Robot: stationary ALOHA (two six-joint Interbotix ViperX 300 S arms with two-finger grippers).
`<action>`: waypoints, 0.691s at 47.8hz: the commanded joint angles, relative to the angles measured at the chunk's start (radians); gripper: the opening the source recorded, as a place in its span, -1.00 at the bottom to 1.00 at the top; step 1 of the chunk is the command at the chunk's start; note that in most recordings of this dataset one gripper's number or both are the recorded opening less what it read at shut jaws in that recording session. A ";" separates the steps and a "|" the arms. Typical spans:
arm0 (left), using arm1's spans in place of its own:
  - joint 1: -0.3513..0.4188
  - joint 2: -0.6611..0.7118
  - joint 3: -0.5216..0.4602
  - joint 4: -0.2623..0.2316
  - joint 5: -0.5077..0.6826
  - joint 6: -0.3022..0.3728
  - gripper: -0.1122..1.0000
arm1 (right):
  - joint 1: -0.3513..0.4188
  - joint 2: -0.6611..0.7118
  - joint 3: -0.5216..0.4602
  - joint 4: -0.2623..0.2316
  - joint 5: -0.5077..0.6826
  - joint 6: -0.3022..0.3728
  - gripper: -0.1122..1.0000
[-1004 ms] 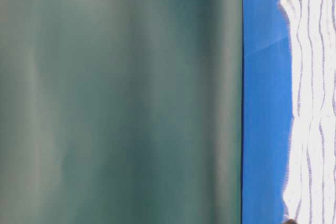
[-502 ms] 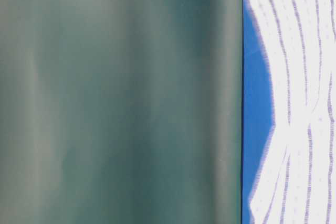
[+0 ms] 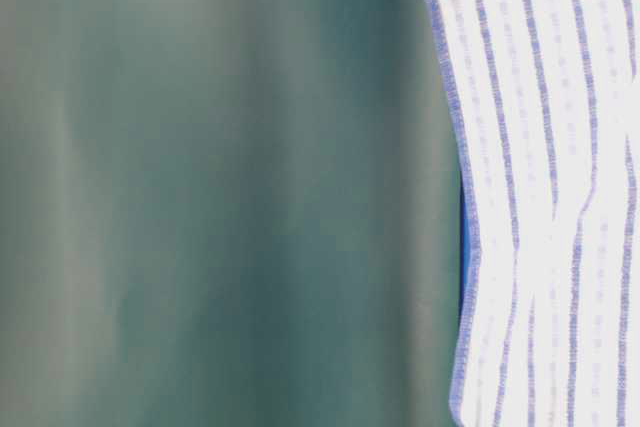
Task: Fold the blue towel.
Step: 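Lift the top corners and fold them down toward the bottom edge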
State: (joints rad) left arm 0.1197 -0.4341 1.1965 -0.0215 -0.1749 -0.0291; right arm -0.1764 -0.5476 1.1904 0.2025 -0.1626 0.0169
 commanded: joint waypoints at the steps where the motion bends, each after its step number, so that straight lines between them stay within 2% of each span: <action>1: -0.035 -0.009 -0.015 -0.006 -0.003 -0.020 -0.71 | 0.057 -0.002 -0.008 0.034 -0.002 0.002 -0.86; 17: -0.213 -0.003 -0.023 -0.006 -0.012 -0.163 -0.71 | 0.285 0.018 -0.009 0.144 -0.035 0.002 -0.86; 23: -0.275 0.015 -0.032 -0.006 -0.021 -0.190 -0.71 | 0.357 0.057 -0.018 0.167 -0.054 0.002 -0.86; 33: -0.356 0.107 -0.061 -0.006 -0.049 -0.195 -0.71 | 0.463 0.172 -0.035 0.213 -0.095 0.002 -0.86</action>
State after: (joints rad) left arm -0.2056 -0.3620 1.1628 -0.0261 -0.2040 -0.2224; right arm 0.2562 -0.4157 1.1796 0.3942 -0.2332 0.0184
